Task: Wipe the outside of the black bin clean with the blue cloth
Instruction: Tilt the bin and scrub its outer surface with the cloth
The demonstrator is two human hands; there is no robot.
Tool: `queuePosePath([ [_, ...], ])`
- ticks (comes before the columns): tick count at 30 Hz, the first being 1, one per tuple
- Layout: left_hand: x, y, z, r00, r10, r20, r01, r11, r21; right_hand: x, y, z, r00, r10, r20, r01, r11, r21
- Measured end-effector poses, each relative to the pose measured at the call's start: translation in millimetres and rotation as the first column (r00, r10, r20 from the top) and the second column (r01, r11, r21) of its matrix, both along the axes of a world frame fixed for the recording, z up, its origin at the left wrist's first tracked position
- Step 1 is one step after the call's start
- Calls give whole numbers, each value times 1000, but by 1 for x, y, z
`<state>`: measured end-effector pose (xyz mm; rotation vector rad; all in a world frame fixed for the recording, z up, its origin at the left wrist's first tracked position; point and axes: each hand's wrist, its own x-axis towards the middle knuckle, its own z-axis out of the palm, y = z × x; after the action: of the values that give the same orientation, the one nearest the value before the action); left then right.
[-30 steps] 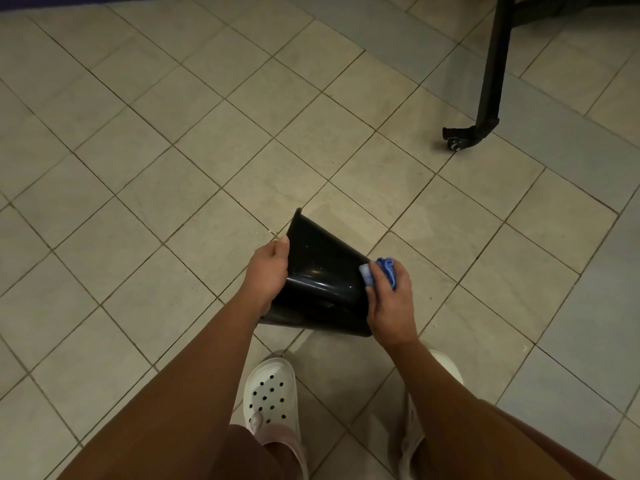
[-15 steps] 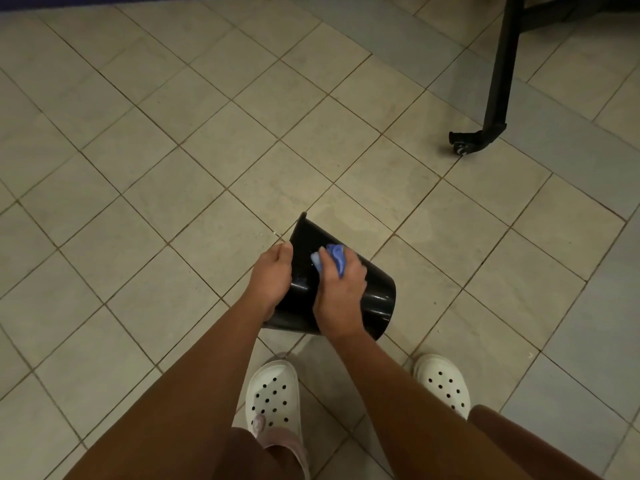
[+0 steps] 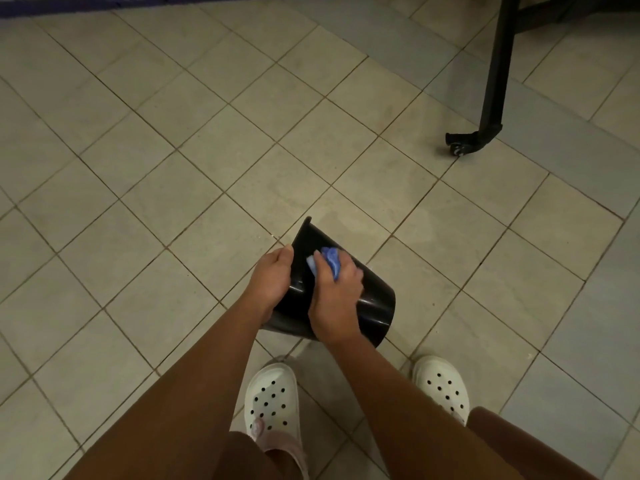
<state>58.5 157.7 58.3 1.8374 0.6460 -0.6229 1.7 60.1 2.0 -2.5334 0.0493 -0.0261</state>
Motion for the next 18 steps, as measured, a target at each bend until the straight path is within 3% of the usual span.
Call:
queuePosePath([
  [2, 0, -1, 2, 1000, 11, 5, -11, 1000, 1, 26, -11, -5, 999, -10, -31, 8, 999, -50],
  [6, 2, -2, 3, 1000, -21, 20, 21, 1000, 16, 31, -52, -18, 947, -247, -205, 232, 968, -99],
  [8, 2, -2, 4, 999, -36, 23, 36, 999, 20, 9, -64, -21, 941, -302, -156, 290, 952, -95],
  [10, 2, -1, 3, 999, -45, 19, 45, 999, 22, -24, -71, -23, 961, -269, -57, 266, 962, -61],
  [11, 3, -1, 3, 999, -46, 14, 45, 999, 19, -40, -73, -24, 969, -246, -14, 241, 959, -148],
  [15, 5, -1, 4, 999, -48, -23, 48, 999, -2, -89, -80, -42, 991, -112, 75, 118, 990, -76],
  [18, 7, 0, 5, 997, -49, -57, 48, 999, -18, -82, -73, -50, 995, 42, 92, -28, 989, -143],
])
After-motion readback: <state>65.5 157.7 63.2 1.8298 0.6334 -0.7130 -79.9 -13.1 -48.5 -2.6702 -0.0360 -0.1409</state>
